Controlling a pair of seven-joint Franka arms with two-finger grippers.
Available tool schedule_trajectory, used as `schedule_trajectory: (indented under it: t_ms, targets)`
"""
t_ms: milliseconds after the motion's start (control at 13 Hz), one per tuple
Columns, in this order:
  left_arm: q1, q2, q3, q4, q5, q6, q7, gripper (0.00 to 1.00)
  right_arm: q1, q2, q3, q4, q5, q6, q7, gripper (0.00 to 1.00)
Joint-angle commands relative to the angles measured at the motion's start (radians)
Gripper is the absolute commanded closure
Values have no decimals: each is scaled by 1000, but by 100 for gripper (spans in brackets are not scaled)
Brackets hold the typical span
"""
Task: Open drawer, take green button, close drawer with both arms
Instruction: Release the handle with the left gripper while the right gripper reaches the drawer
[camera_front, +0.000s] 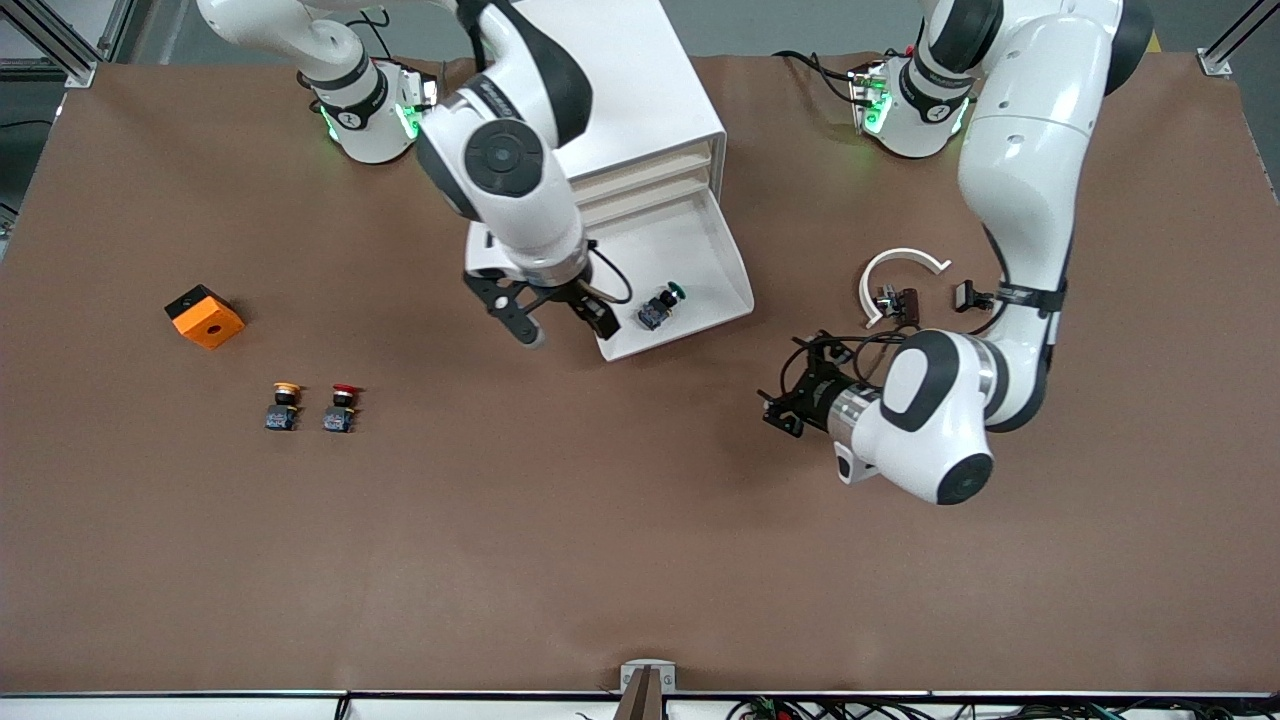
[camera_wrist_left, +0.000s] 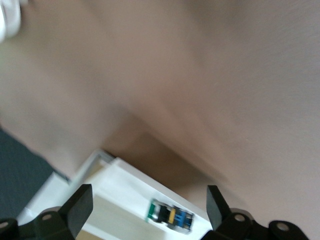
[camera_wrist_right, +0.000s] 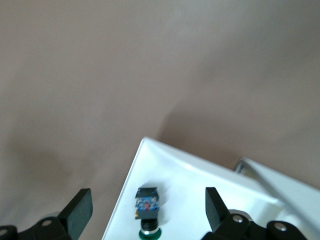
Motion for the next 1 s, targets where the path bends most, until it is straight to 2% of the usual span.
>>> schedule_trajectory:
  t_ms: [0, 537, 920]
  targets:
    - [45, -24, -11, -21, 83, -5, 249, 0, 54, 64, -14, 16, -7, 55, 74, 0]
    - [105, -165, 1, -24, 325, 11, 689, 0, 117, 174, -14, 36, -67, 94, 105, 0]
    - [226, -315, 0, -100, 347, 18, 916, 0, 150, 234, -19, 66, -95, 107, 144, 0]
